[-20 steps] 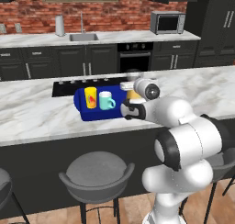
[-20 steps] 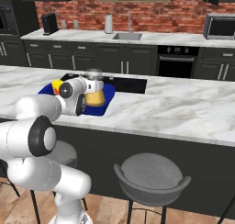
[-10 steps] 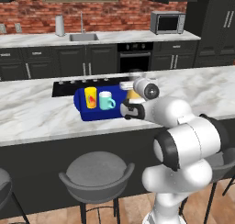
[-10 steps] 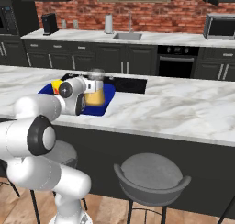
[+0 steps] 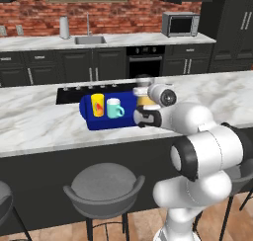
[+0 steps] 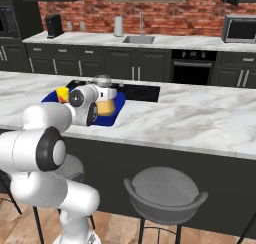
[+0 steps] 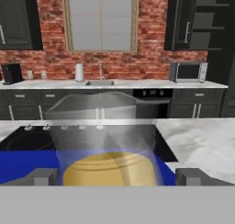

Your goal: There is a tray on the dining counter. Grab the cup, mug, and pitcher and place them on the tray. The pitcher may be placed next to the tray if it cannot fit the tray.

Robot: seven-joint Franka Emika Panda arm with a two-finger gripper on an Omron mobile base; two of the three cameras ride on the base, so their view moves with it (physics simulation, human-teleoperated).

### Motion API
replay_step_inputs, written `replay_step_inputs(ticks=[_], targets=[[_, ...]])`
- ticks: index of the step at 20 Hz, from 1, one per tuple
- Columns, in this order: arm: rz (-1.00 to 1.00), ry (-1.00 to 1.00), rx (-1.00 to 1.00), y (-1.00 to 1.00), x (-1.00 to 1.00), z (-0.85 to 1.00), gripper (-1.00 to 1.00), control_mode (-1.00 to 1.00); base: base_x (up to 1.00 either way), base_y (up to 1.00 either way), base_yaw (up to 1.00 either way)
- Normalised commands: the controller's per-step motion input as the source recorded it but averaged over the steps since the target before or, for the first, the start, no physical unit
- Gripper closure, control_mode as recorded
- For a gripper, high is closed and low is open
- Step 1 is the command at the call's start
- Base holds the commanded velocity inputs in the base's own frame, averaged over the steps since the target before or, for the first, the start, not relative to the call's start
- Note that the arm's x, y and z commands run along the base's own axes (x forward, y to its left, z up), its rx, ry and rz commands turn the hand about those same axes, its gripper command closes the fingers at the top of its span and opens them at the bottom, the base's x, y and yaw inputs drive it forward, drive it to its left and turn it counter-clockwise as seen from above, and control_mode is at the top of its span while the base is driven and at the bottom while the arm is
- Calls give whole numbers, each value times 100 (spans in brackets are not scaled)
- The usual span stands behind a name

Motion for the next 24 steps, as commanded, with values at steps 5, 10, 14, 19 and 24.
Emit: replay_step_inputs(ticks=[5,10,14,19,24], targets=[[0,0,0,-22,0,0,-100,-100,0,0,0],[3,0,0,-28,-6,-1,-100,-100,0,0,0],[4,0,0,-16,-27,-12,-100,-100,0,0,0],[6,0,0,-21,-34,-10,-100,-100,0,0,0],[3,0,0,-25,-19,0,-100,-100,0,0,0]])
